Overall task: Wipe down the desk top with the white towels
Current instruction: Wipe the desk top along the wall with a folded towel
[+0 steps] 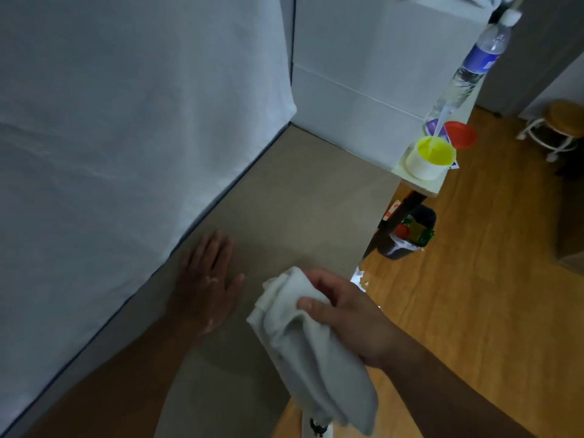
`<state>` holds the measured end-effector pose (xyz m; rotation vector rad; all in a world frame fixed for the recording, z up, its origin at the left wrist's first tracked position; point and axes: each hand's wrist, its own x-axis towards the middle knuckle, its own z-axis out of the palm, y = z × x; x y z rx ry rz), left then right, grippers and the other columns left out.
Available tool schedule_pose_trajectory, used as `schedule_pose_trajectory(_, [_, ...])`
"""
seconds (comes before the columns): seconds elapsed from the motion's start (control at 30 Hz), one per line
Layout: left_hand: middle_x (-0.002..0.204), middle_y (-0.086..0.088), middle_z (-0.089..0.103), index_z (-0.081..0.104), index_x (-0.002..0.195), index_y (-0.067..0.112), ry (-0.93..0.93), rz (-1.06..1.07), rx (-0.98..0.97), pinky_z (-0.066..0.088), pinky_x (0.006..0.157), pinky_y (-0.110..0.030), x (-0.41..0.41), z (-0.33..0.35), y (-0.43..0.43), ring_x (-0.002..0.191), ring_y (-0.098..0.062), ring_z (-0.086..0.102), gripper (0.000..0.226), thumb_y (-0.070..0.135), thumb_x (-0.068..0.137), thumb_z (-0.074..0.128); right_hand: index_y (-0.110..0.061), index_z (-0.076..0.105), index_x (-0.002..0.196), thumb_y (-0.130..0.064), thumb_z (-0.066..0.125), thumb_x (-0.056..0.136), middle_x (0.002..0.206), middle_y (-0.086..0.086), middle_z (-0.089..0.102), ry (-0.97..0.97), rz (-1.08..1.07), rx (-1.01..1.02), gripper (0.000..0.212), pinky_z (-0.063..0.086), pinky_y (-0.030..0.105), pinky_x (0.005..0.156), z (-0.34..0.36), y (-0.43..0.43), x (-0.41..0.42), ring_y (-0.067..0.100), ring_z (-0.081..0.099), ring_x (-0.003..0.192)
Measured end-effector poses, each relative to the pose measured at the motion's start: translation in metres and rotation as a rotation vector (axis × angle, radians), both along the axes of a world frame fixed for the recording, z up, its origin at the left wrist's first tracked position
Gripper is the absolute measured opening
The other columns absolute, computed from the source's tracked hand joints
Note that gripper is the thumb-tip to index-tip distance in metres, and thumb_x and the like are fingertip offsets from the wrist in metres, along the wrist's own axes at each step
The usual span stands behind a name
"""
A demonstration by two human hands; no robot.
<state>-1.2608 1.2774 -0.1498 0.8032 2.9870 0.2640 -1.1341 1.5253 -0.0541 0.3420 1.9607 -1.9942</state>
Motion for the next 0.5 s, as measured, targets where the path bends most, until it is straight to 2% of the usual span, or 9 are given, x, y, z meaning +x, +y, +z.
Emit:
schedule_pose_trajectory(0.03, [0.157, -0.025, 0.047, 0.049, 0.151, 0.001, 0.007, -0.015, 0.008, 0.042, 0.113, -0.064, -0.001, 0.0, -0.001, 0.146, -0.042, 0.041, 0.071, 0.049, 0.099, 0.041, -0.018, 0.066, 0.126, -0.023, 0.073, 0.095, 0.111, 0.003, 0.074, 0.004, 0.021, 0.048, 0.032, 0.055, 0.024, 0.082, -0.007, 0.002, -0.014, 0.014, 0.07, 0.101])
schedule_pose_trajectory(0.1, [0.157, -0.024, 0.047, 0.049, 0.151, 0.002, 0.019, -0.038, 0.01, 0.042, 0.113, -0.063, -0.001, -0.001, -0.004, 0.147, -0.041, 0.04, 0.07, 0.048, 0.099, 0.041, -0.024, 0.064, 0.13, -0.029, 0.07, 0.097, 0.113, -0.004, 0.071, 0.027, 0.065, 0.279, 0.034, 0.049, 0.02, 0.081, -0.019, 0.01, -0.037, 0.009, 0.066, 0.103])
schedule_pose_trajectory(0.2, [0.158, -0.023, 0.046, 0.047, 0.153, 0.002, 0.026, -0.034, 0.001, 0.041, 0.114, -0.065, 0.0, -0.002, -0.005, 0.147, -0.043, 0.041, 0.07, 0.047, 0.1, 0.04, -0.034, 0.048, 0.147, -0.037, 0.061, 0.101, 0.131, -0.015, 0.055, 0.096, 0.117, 0.677, 0.048, 0.039, 0.023, 0.097, -0.03, 0.025, -0.053, 0.005, 0.05, 0.118])
schedule_pose_trajectory(0.3, [0.158, -0.023, 0.046, 0.046, 0.153, 0.002, 0.025, -0.03, 0.012, 0.04, 0.114, -0.066, 0.001, -0.001, -0.002, 0.146, -0.044, 0.042, 0.07, 0.047, 0.1, 0.04, -0.036, 0.042, 0.15, -0.038, 0.054, 0.104, 0.137, -0.012, 0.046, 0.212, 0.041, 0.863, 0.047, 0.038, 0.022, 0.097, -0.036, 0.021, -0.049, 0.004, 0.045, 0.117])
schedule_pose_trajectory(0.37, [0.159, -0.023, 0.046, 0.046, 0.153, 0.002, 0.027, -0.034, 0.024, 0.04, 0.113, -0.066, 0.002, 0.001, -0.002, 0.147, -0.045, 0.041, 0.07, 0.046, 0.1, 0.039, -0.032, 0.047, 0.146, -0.036, 0.048, 0.102, 0.138, -0.004, 0.049, 0.293, 0.027, 1.13, 0.044, 0.049, 0.033, 0.093, -0.042, 0.011, -0.044, 0.013, 0.051, 0.116])
schedule_pose_trajectory(0.4, [0.158, -0.024, 0.046, 0.046, 0.153, 0.001, 0.034, -0.034, 0.027, 0.04, 0.113, -0.067, 0.002, 0.001, -0.002, 0.147, -0.045, 0.042, 0.07, 0.046, 0.1, 0.039, -0.03, 0.048, 0.145, -0.039, 0.048, 0.099, 0.138, 0.001, 0.051, 0.319, 0.014, 1.191, 0.046, 0.052, 0.041, 0.092, -0.043, 0.006, -0.041, 0.02, 0.054, 0.116])
schedule_pose_trajectory(0.43, [0.158, -0.024, 0.046, 0.047, 0.153, 0.001, 0.036, -0.032, 0.028, 0.041, 0.113, -0.067, 0.002, 0.002, -0.002, 0.147, -0.046, 0.042, 0.07, 0.046, 0.1, 0.04, -0.03, 0.045, 0.147, -0.048, 0.047, 0.099, 0.14, 0.003, 0.05, 0.311, 0.008, 1.207, 0.051, 0.052, 0.044, 0.094, -0.042, 0.001, -0.037, 0.024, 0.054, 0.118])
schedule_pose_trajectory(0.5, [0.159, -0.024, 0.045, 0.048, 0.152, 0.0, 0.04, -0.034, 0.027, 0.04, 0.113, -0.067, 0.003, 0.002, -0.002, 0.147, -0.046, 0.042, 0.07, 0.046, 0.1, 0.04, -0.036, 0.027, 0.156, -0.072, 0.036, 0.096, 0.155, 0.002, 0.036, 0.234, 0.067, 1.225, 0.071, 0.045, 0.046, 0.103, -0.042, -0.006, -0.026, 0.026, 0.042, 0.131])
